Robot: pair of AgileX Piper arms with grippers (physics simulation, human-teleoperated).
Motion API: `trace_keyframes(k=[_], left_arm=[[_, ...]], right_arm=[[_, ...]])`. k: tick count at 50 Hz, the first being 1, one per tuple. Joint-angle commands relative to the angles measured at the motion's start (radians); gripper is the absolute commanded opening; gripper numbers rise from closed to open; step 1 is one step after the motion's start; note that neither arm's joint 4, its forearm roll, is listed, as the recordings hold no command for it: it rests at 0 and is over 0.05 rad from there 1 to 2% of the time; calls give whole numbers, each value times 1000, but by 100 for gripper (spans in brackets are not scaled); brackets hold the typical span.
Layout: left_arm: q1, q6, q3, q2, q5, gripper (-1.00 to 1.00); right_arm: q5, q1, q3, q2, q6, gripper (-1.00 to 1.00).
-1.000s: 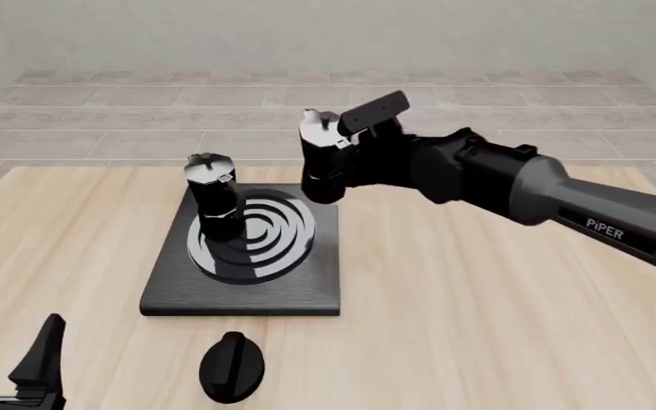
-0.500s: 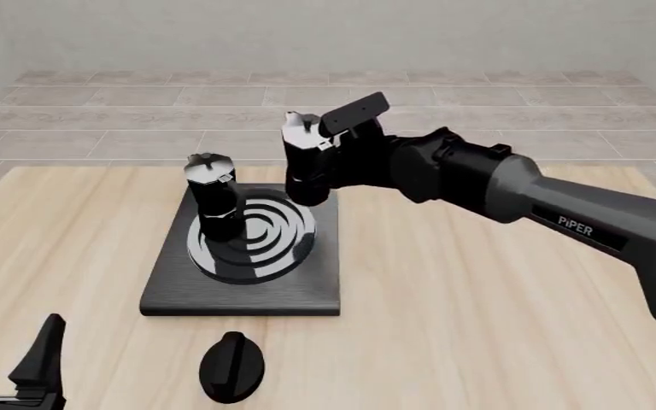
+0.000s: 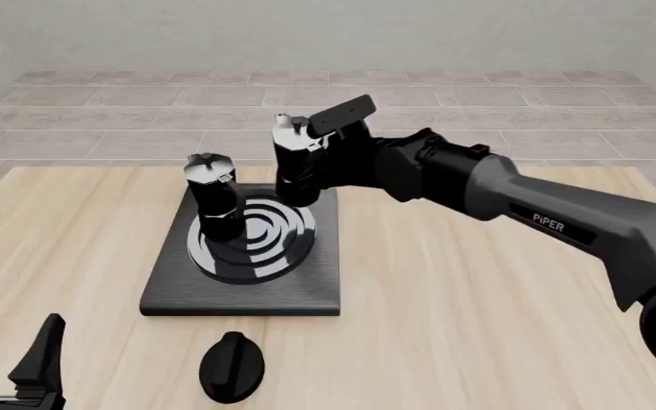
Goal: Put both moka pots on the stove.
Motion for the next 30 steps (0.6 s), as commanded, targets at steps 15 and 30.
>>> trace_keyframes(k=[15, 30], left_arm=[[0, -1, 2, 0, -2, 100], [0, -2, 4, 1, -4, 100]], right_arm=[[-22, 19, -35, 11, 24, -100], [-29, 28, -45, 30, 31, -100]])
